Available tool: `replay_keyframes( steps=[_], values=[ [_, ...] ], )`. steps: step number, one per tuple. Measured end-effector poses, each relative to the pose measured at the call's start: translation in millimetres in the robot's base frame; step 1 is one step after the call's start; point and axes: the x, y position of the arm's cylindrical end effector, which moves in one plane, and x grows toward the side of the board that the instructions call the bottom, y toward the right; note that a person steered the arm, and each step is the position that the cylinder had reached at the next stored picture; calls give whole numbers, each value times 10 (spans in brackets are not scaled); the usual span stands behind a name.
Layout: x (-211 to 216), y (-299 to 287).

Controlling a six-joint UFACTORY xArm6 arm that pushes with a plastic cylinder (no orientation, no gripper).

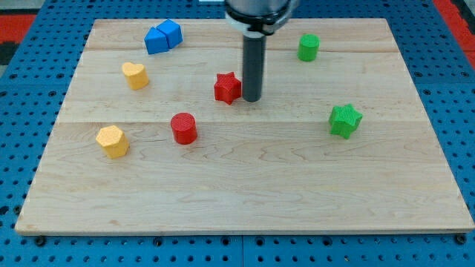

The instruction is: Push the red circle closer to the red star

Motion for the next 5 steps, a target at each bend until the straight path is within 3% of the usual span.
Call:
replay_keyframes(
  steps=[1, 2, 5],
  values=[
    [-158, -388],
    [-155, -388],
    [659, -206]
  ],
)
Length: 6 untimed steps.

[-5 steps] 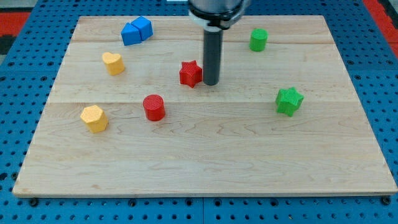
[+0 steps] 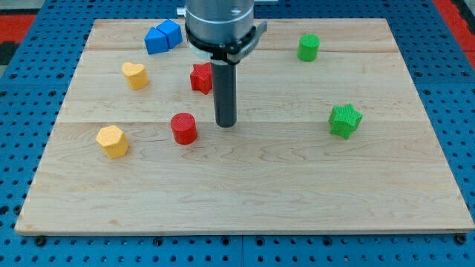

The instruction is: Push the red circle closer to the red star

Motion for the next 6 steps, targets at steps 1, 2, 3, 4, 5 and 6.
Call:
replay_keyframes(
  steps=[1, 2, 3, 4, 5, 6],
  values=[
    [302, 85],
    [544, 178],
    [544, 132],
    [544, 131],
    [550, -24],
    [554, -371]
  ],
)
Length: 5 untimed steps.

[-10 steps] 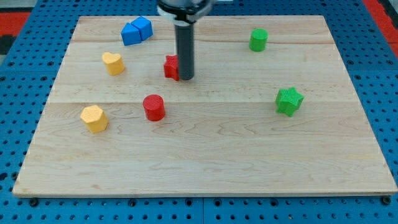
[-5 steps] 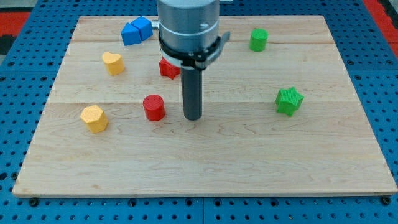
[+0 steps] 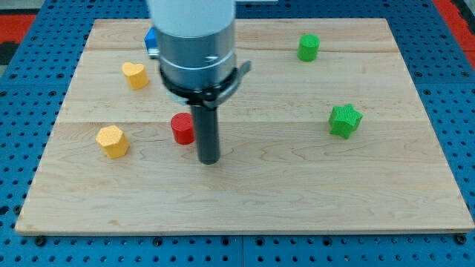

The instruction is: Push the red circle closer to the red star

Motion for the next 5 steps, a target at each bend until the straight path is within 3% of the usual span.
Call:
replay_keyframes(
  steps=[2, 5],
  values=[
    [40, -521],
    [-846, -287]
  ],
)
